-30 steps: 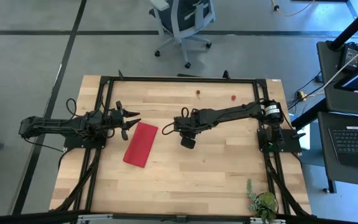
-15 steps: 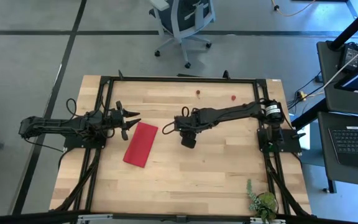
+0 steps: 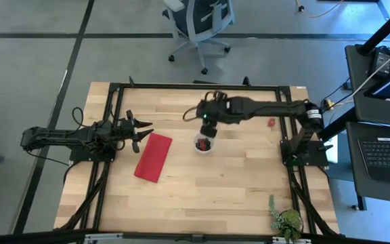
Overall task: Pick and placing Produce into tupperware
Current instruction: Put the red cherries into the transparent bin
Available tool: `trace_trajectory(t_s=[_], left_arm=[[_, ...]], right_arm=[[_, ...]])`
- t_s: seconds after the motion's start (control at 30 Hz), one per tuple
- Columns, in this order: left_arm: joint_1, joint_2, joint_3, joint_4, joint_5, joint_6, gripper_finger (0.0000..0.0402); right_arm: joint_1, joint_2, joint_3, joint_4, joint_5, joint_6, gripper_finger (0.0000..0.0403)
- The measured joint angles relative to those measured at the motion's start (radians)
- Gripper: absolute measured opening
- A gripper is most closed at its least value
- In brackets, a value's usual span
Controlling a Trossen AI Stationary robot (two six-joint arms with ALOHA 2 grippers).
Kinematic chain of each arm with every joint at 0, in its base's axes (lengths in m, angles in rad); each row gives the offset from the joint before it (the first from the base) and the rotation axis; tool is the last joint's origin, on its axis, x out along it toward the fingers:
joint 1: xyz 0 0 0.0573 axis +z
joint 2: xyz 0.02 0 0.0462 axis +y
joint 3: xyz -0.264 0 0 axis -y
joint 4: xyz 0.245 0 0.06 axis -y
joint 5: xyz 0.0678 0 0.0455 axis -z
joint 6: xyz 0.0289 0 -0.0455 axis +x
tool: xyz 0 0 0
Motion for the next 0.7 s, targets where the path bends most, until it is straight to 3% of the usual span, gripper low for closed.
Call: trace_trajectory(t_s=[0.1, 0.2, 0.37, 0.53, 0.7], left_arm=[[0.0, 0.0, 0.0, 0.0, 0.0, 0.0, 0.0124], [0.0, 0.0, 0.0, 0.0, 0.0, 0.0, 0.0124], [0.0, 0.0, 0.0, 0.0, 0.0, -0.001, 0.0124], [0.0, 0.0, 0.0, 0.0, 0.0, 0.0, 0.0124], [0.0, 0.0, 0.0, -0.001, 0.0, -0.001, 0.0124]], right_arm=[[-0.059, -0.019, 0.0, -0.001, 0.004, 0.008, 0.0181], [-0.138, -0.02, 0.0, -0.012, -0.073, 0.052, 0.0193], [-0.279, -0.007, -0.031, -0.019, -0.223, 0.08, 0.0255], [-0.385, -0.007, -0.08, 0.039, -0.226, 0.078, 0.0308], [-0.443, -0.002, -0.105, 0.114, -0.197, 0.154, 0.032]])
